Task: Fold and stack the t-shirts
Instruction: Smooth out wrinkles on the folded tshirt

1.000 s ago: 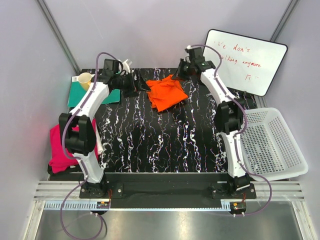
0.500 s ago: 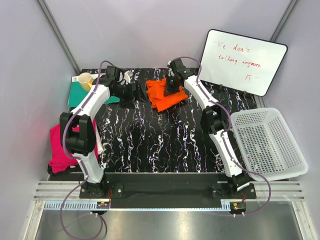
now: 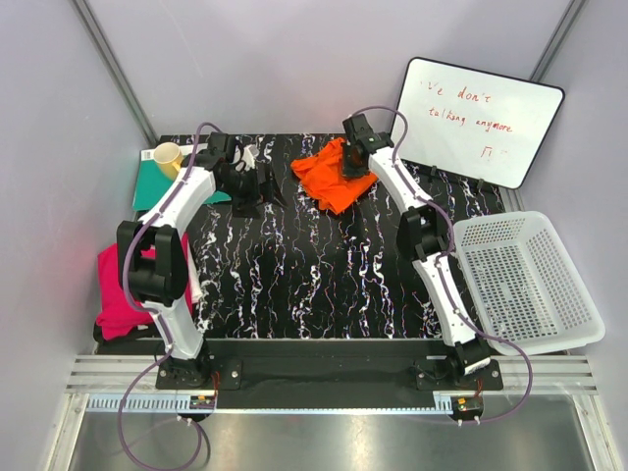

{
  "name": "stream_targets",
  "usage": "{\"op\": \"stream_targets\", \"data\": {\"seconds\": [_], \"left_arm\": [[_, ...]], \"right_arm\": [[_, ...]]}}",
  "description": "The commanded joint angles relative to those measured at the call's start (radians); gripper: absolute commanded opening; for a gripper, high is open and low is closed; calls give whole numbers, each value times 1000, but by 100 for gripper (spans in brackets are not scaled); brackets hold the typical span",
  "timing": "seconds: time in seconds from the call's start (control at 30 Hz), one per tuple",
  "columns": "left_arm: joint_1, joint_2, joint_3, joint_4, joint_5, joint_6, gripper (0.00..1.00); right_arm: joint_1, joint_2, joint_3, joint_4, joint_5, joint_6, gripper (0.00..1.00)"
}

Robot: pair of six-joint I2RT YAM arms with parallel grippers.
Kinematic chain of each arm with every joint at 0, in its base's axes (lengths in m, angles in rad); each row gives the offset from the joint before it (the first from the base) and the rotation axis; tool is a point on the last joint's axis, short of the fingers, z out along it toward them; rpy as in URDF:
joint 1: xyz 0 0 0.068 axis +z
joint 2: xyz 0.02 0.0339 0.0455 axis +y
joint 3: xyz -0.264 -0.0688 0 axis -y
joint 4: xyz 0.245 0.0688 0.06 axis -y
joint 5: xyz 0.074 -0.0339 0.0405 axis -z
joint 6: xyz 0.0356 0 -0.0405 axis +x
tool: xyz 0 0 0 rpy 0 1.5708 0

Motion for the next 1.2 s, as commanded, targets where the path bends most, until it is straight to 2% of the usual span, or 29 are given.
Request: {"op": "stream_targets", "data": {"seconds": [0.0,0.13,0.37,0.53,0.57,0.67,0.7,0.83,1.07,1.17], "left_arm": [[5,-65,-25,-13,-38,14,99],[4,-72,-29,-13,-41,11,99],[4,-83,-34,-14,-45,34,99],[-3,-92,-49,-14,-36,58,99],[-4,-94,-54,-13,-36,63,99],[-13,-98,-66,-14,-25,88,99],[-19,-100,-69,-13,-16,94,99],[-36,-108,-86,-13,-1,123,99],[-102,-111,-97,3,33,138,99],[-157,-94,-80,10,44,146,99]], "right_arm": [[2,-27,-119,-7,-41,-41,0],[57,-95,-267,-129,-116,-110,0],[192,-367,-782,-109,-167,-136,0],[231,-609,-1045,-108,-219,-87,0],[234,-642,-1122,-111,-215,-79,0],[234,-723,-1209,-155,-86,-45,0],[234,-738,-1217,-174,-1,-41,0],[234,-700,-1162,-185,161,-27,0],[232,-441,-778,-188,331,-111,0],[232,-421,-633,-211,397,-133,0]]}}
